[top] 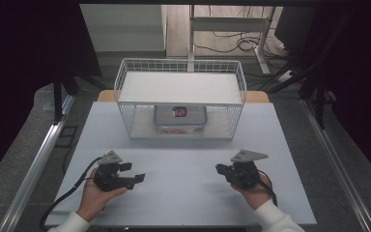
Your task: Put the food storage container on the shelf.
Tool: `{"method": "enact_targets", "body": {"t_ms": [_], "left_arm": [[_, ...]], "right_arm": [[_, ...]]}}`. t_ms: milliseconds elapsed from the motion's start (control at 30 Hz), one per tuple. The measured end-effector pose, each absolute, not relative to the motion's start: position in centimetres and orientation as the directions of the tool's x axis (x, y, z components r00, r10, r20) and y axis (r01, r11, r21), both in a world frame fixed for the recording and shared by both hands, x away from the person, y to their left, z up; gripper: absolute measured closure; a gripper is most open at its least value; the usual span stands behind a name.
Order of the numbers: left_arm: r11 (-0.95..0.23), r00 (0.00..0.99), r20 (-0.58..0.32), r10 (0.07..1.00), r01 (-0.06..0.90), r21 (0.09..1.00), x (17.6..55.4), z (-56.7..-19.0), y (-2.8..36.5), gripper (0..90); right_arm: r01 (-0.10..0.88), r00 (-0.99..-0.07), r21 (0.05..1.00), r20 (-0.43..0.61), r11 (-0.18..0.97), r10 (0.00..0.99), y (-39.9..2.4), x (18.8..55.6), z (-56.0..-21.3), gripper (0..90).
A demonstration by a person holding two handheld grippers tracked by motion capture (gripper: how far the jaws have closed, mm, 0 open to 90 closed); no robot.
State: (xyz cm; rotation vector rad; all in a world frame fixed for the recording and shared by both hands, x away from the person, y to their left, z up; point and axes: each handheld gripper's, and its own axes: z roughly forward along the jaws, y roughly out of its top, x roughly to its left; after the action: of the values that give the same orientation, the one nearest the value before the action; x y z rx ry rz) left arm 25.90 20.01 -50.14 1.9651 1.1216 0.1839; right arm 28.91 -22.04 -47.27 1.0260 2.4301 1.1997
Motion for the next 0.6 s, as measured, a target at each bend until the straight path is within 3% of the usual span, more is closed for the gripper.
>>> {"method": "enact_targets", "body": {"t_ms": [100,133,167,200,267,367,600], "left_arm": [[-0.245,0.587,-0.259,0.767,0.641,0.728,25.8,-50.1,20.0,26.7],[-0.245,0.586,-0.256,0.769,0.64,0.728,25.8,-50.1,20.0,26.7],[-0.249,0.584,-0.247,0.773,0.638,0.729,25.6,-50.1,20.0,26.7],[-0.249,0.584,-0.247,0.773,0.638,0.729,25.6,-50.1,20.0,26.7],[-0.248,0.582,-0.244,0.776,0.636,0.731,25.6,-50.1,20.0,26.7],[-0.252,0.585,-0.241,0.774,0.635,0.73,25.6,-50.1,20.0,26.6],[-0.258,0.59,-0.236,0.772,0.63,0.733,25.5,-50.1,20.0,26.2]], "right_arm": [[0.525,-0.702,0.763,0.138,0.378,0.698,-23.7,28.3,-47.4,76.9],[0.539,-0.698,0.757,0.156,0.369,0.699,-24.4,28.1,-47.6,70.4],[0.553,-0.685,0.746,0.154,0.371,0.712,-25.3,27.6,-47.9,54.6],[0.553,-0.685,0.746,0.154,0.371,0.712,-25.3,27.6,-47.9,54.6],[0.562,-0.662,0.748,0.15,0.354,0.734,-25.9,27.4,-48.0,43.1],[0.584,-0.638,0.741,0.165,0.332,0.752,-26.2,27.4,-48.2,34.7],[0.58,-0.629,0.746,0.155,0.328,0.761,-26.1,27.6,-48.1,27.8]]}}
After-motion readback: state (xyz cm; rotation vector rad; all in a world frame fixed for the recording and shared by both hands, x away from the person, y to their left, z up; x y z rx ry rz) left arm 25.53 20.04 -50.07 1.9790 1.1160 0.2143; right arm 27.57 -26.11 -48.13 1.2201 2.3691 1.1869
